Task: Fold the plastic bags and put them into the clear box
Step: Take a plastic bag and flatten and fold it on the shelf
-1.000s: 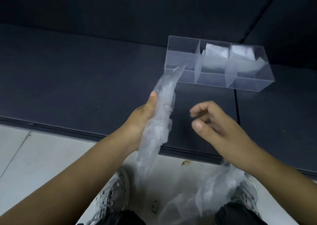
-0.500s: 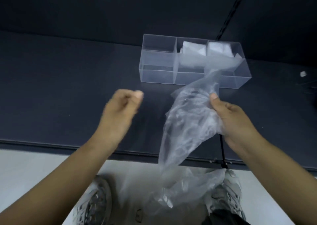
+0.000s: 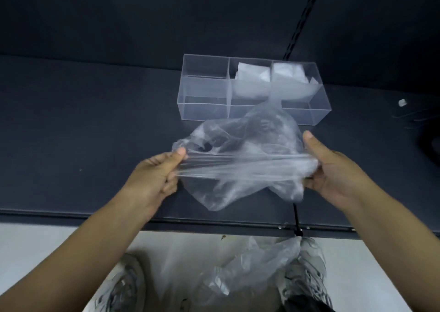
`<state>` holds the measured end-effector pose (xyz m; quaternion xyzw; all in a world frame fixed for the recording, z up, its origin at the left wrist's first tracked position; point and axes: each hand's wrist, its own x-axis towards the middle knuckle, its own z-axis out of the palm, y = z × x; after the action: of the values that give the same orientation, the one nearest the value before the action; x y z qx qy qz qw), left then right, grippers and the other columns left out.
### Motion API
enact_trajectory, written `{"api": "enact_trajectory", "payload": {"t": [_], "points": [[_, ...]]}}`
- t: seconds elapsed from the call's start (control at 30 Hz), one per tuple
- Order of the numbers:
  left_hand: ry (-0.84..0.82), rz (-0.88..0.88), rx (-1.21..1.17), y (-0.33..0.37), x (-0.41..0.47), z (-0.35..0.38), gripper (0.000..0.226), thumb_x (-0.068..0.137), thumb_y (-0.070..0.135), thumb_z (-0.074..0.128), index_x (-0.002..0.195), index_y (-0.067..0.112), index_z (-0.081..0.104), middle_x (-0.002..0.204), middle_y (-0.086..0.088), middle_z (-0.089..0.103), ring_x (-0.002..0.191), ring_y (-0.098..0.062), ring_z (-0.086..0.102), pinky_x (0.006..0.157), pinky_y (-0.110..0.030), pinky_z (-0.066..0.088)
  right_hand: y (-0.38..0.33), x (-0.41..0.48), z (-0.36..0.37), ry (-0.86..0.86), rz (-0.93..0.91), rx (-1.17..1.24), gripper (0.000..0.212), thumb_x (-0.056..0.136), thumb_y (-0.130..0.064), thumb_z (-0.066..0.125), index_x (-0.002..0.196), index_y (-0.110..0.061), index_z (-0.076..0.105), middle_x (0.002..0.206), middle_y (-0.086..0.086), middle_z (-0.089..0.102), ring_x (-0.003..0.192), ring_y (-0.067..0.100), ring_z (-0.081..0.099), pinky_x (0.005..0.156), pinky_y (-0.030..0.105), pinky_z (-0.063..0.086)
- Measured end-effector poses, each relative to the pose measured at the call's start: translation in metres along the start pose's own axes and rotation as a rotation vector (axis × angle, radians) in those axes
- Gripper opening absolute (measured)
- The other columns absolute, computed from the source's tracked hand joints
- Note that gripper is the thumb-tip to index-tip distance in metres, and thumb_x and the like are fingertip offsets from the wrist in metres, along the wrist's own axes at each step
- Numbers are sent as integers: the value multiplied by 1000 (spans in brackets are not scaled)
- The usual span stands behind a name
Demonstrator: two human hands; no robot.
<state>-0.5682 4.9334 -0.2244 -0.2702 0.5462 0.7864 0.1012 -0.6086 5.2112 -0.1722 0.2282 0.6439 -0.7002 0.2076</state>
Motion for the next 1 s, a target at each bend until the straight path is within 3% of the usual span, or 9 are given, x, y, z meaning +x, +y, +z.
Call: {"api": "enact_trajectory", "payload": {"t": [0.1,0.17,0.27,0.37,0.47,0.57,0.7,0.83,1.0], "points": [[254,206,281,2,-1,-5,18,89,26,65,76,14,62,52,6,41,44,-10,36,41,-19,30,-6,-5,-4,-55,93,62,40,63,-51,72,59,-15,56,44,-1,41,39,10,35,48,23,36],[385,510,621,7,-10,-1,29,87,40,64,106,20,56,88,5,55,79,-12,54,70,-23,44,-10,-8,-2,-133,109,155,36,68,-46,70,59,-18,50,45,-3,39,33,5,29,38,17,28],[-73,759,913,24,-31,29,84,65,71,66,137,50,27,136,27,32,129,-3,29,101,-17,24,-19,-18,9,-332,109,277,31,79,-42,63,66,-15,58,55,-1,49,37,3,35,38,16,35],[-335,641,971,25,-37,69,90,63,69,69,139,58,21,131,31,41,119,3,36,88,-10,33,-24,-28,21,-486,-21,196,42,79,-57,62,85,-16,67,69,-1,59,53,7,48,53,17,46],[-216,580,741,23,-27,82,38,83,28,72,119,23,61,97,13,68,88,-6,63,75,-12,48,-5,-40,31,-363,-288,-165,75,52,-66,79,114,-32,52,94,-13,64,86,4,62,75,20,50],[-100,547,526,20,-27,79,9,89,22,66,97,18,67,81,5,71,74,-9,68,64,-24,54,30,-51,41,-97,-500,-539,73,57,-50,82,118,-45,43,105,-29,54,103,-7,55,83,8,43],[-93,458,361,19,-34,73,7,91,25,64,94,18,66,76,2,71,68,-16,68,61,-26,55,31,-42,37,16,-585,-392,7,86,-23,67,91,-19,70,91,-2,71,87,16,68,74,14,50],[30,316,97,29,-32,56,19,86,30,66,84,12,73,86,-19,71,75,-30,69,69,-34,59,15,-35,26,-24,-490,-6,22,92,-25,55,94,-5,64,81,5,68,71,18,64,65,26,53],[95,218,-43,28,-35,40,28,76,43,69,70,15,70,75,-6,72,71,-20,69,65,-29,58,13,-22,24,320,-617,-234,23,99,-25,50,78,-16,55,54,-11,46,48,3,39,45,16,39]]}}
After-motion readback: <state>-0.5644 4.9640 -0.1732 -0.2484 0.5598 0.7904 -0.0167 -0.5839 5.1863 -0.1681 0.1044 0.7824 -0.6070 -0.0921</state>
